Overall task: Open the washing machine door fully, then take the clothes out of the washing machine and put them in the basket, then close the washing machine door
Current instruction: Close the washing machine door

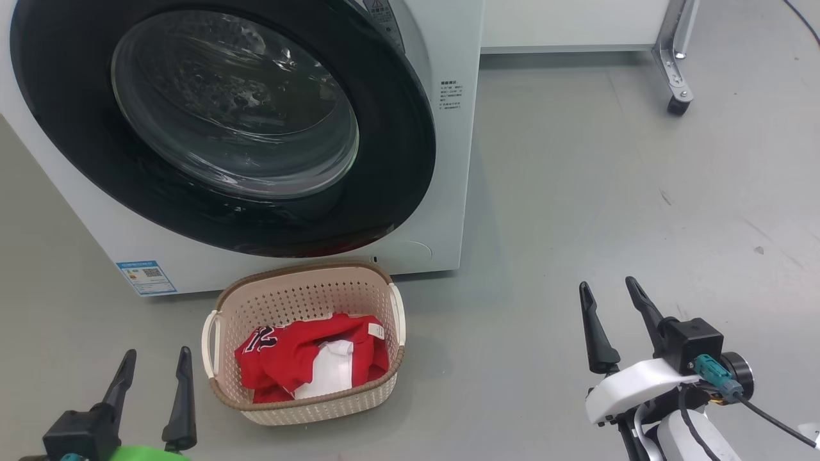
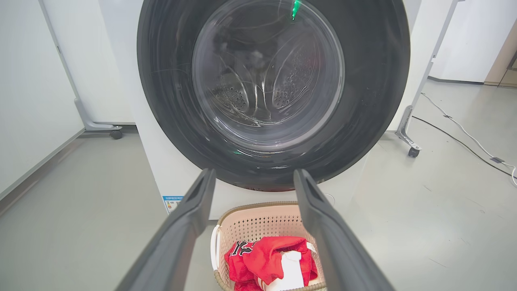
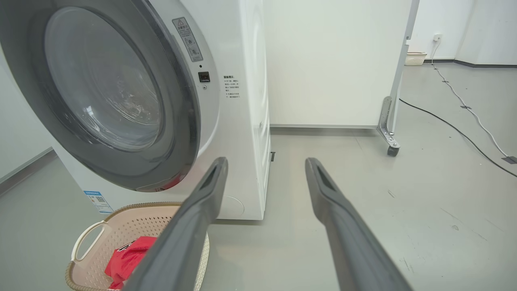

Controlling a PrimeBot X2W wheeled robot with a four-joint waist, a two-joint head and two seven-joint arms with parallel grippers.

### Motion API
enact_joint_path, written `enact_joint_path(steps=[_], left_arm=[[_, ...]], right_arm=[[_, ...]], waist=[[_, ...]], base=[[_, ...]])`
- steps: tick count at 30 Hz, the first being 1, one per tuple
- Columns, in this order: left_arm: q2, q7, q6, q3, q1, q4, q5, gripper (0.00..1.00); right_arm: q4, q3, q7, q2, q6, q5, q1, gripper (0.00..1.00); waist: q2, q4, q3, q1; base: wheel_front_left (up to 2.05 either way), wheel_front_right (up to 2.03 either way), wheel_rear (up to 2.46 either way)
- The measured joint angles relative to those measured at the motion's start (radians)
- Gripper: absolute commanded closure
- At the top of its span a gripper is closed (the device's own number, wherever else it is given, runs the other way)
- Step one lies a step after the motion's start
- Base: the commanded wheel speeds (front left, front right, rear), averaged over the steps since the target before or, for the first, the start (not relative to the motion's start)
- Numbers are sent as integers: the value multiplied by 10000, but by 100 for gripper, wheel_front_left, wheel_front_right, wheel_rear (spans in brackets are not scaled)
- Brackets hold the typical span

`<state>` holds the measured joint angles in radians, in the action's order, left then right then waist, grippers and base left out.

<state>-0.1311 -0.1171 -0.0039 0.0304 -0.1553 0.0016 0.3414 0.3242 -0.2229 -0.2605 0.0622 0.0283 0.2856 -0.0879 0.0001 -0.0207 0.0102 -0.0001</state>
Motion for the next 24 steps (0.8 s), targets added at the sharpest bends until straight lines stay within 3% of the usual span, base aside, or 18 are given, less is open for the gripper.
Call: enact_joint_path(steps=[20, 21, 22, 23, 24], left_arm=[[136, -255, 209, 111, 26, 326, -180, 0], [142, -255, 209, 123, 26, 339, -180, 0], [142, -255, 209, 132, 26, 351, -180, 0], [142, -255, 209, 140, 27, 368, -182, 0], [142, -255, 211, 146, 28, 387, -196, 0]], right_arm=[[-44, 58, 0, -19, -8, -58, 12, 0], [-44, 58, 0, -19, -10, -58, 13, 8], [-44, 59, 0, -23, -10, -58, 13, 52], [-46, 59, 0, -25, -10, -58, 13, 68], [-48, 63, 0, -29, -10, -58, 14, 99]], waist=[[0, 17, 93, 1], [0, 22, 97, 0], [0, 25, 104, 1], [0, 29, 112, 0], [0, 32, 122, 0]], base=[[0, 0, 0], [0, 0, 0], [0, 0, 0], [0, 0, 0], [0, 0, 0]])
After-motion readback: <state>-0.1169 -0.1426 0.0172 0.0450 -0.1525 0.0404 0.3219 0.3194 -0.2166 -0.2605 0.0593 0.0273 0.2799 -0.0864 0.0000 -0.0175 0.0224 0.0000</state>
